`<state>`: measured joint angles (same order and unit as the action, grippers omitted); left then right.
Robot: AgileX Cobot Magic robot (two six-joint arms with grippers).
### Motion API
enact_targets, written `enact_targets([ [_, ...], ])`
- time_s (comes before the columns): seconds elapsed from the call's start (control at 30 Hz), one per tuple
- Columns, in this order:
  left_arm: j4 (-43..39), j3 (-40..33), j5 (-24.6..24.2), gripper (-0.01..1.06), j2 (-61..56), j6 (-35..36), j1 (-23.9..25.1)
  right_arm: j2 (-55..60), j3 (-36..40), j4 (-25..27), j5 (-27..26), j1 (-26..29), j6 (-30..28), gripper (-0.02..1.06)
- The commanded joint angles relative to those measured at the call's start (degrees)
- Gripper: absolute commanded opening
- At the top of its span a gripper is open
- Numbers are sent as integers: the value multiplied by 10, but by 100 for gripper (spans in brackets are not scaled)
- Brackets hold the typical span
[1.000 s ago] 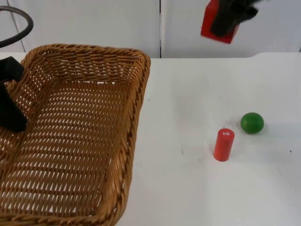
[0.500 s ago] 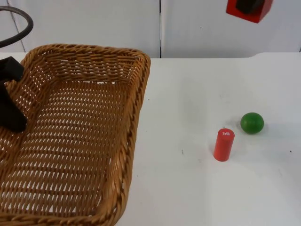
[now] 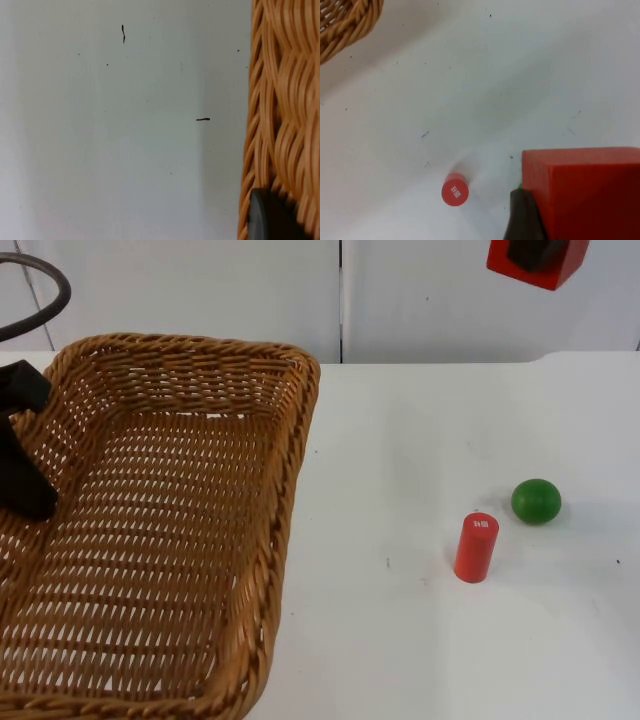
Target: Pick up the basket with the left hand and place the object to the left of the red cylinder into the basket with the right hand.
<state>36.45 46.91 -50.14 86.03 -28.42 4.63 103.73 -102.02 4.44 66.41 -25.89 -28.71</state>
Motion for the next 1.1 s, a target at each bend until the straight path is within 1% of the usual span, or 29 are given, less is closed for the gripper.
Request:
enact_targets([
  [0.0,20,1,-4,0,-8,-2,1,-8,-4,0,-1,-1,-2,0],
  [0.37,21,1,-3,0,-8,-2,1,-8,-4,0,-1,-1,-1,0],
  [0.47,21,1,-3,0,-8,-2,1,-8,-4,-3,7,-12,8,0],
  [0.6,21,1,-3,0,-8,-2,1,-7,-4,-6,-1,-49,8,0],
  [0.67,21,1,-3,0,-8,-2,1,-7,-4,-8,-4,-56,8,0],
  [0.73,21,1,-3,0,-8,-2,1,-7,-4,-20,-28,-89,8,0],
  [0.83,21,1,-3,0,-8,-2,1,3,-4,-16,-59,-129,8,0],
  [0.87,21,1,-3,0,-8,-2,1,3,-4,-16,-59,-129,8,0],
  [1.0,21,1,-3,0,-8,-2,1,35,-4,-9,-93,-177,8,0],
  [1.07,21,1,-3,0,-8,-2,1,50,-4,-9,-109,-192,8,0],
])
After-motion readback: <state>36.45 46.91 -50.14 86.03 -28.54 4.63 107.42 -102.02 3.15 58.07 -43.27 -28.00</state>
